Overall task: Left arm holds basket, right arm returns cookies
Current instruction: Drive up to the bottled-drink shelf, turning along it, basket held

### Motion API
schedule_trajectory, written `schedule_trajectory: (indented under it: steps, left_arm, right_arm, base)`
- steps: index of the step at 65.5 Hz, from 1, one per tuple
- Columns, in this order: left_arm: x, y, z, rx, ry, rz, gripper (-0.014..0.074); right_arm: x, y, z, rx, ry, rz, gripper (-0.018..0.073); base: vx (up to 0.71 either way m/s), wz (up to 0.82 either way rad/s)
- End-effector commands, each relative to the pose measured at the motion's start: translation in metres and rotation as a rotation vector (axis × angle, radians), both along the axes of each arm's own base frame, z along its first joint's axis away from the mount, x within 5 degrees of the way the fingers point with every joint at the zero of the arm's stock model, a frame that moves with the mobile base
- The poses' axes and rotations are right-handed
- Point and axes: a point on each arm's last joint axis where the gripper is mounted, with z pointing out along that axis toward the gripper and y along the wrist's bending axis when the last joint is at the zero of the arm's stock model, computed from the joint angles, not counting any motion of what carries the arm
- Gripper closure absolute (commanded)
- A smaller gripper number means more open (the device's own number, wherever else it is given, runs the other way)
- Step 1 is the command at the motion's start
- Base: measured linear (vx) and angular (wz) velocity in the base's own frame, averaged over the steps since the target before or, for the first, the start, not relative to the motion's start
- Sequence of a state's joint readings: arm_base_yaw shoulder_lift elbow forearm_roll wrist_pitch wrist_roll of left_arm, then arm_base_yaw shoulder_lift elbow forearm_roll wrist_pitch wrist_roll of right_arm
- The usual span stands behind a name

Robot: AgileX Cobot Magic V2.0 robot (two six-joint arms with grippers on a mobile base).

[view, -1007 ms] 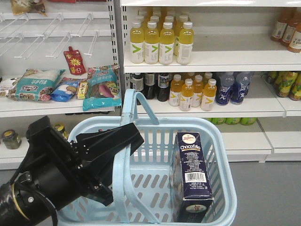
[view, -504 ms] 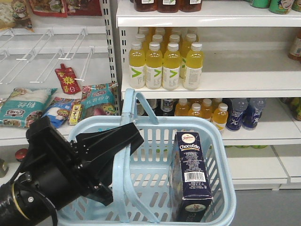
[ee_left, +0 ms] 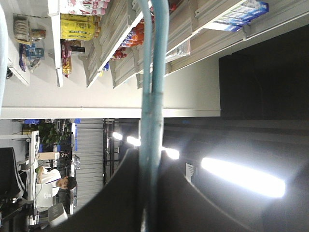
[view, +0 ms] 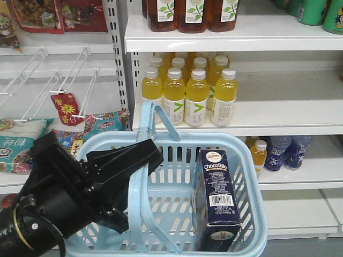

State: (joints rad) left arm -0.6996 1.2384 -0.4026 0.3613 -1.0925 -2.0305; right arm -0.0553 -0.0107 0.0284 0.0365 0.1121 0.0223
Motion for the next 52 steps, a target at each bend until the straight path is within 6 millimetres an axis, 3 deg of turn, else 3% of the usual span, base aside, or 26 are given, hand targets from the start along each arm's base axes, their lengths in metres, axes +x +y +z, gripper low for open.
schedule_trajectory:
  steps: [1, 52]
  left_arm:
    - [-0.0043, 0.0039, 0.0250, -0.155, -0.094, -0.010, 0.0596]
    - [-0.0043, 0.0039, 0.0250, -0.155, -0.094, -0.010, 0.0596]
  right_arm:
    - [-0.0003, -0.0004, 0.0014, -0.011, -0.068, -0.006, 0.0566]
    - [-0.0003, -0.0004, 0.0014, -0.011, -0.068, -0.006, 0.0566]
  base:
    - [0.17, -0.07]
    - [0.07, -0.25]
